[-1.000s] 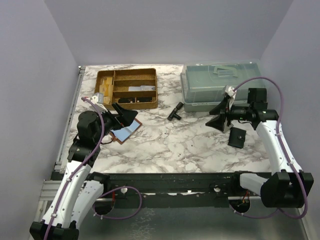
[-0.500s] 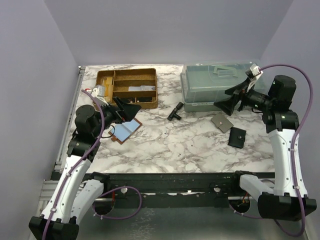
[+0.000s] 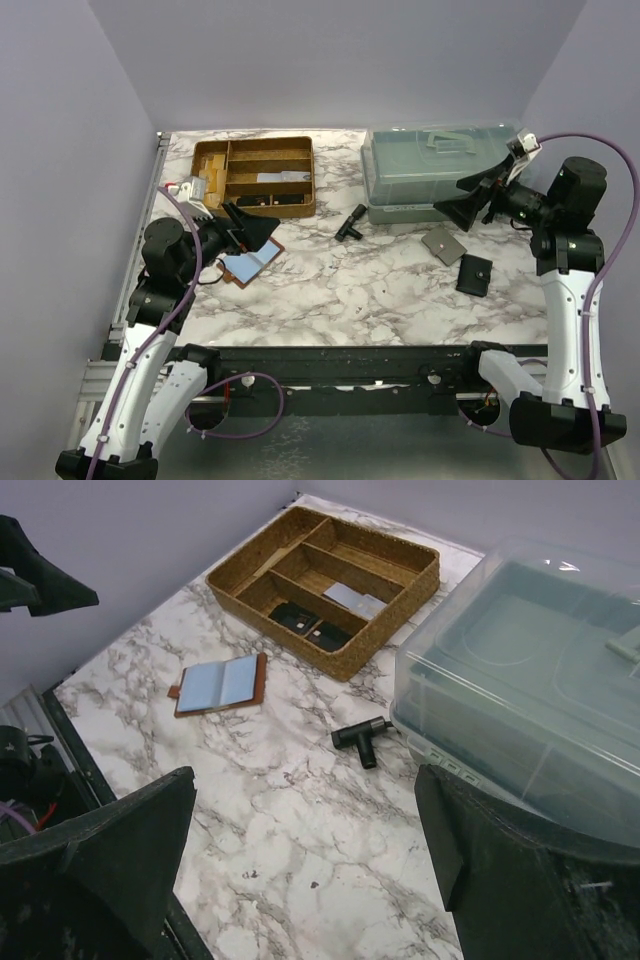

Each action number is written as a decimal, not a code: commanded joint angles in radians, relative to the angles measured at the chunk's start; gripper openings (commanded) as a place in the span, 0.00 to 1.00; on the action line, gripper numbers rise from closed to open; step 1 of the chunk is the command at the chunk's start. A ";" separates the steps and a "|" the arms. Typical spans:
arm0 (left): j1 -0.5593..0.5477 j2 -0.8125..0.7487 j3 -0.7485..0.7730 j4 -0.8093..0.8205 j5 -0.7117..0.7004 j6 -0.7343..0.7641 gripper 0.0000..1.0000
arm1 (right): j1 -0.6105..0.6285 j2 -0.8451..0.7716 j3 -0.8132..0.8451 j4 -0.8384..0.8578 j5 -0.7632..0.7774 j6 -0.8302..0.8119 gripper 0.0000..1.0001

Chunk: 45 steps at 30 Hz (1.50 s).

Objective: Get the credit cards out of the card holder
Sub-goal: Reset both arms

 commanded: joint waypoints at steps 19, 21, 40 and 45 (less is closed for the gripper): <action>0.004 -0.027 0.004 -0.040 0.005 0.021 0.99 | -0.020 -0.087 -0.078 0.078 0.076 0.190 0.99; 0.005 -0.030 -0.003 -0.038 0.002 0.019 0.99 | -0.021 -0.092 -0.073 0.068 0.103 0.200 0.99; 0.004 -0.053 -0.027 -0.043 -0.003 0.016 0.99 | -0.032 -0.087 -0.077 0.074 0.110 0.187 0.99; 0.004 -0.056 -0.034 -0.043 -0.004 0.021 0.99 | -0.041 -0.090 -0.087 0.073 0.113 0.185 0.99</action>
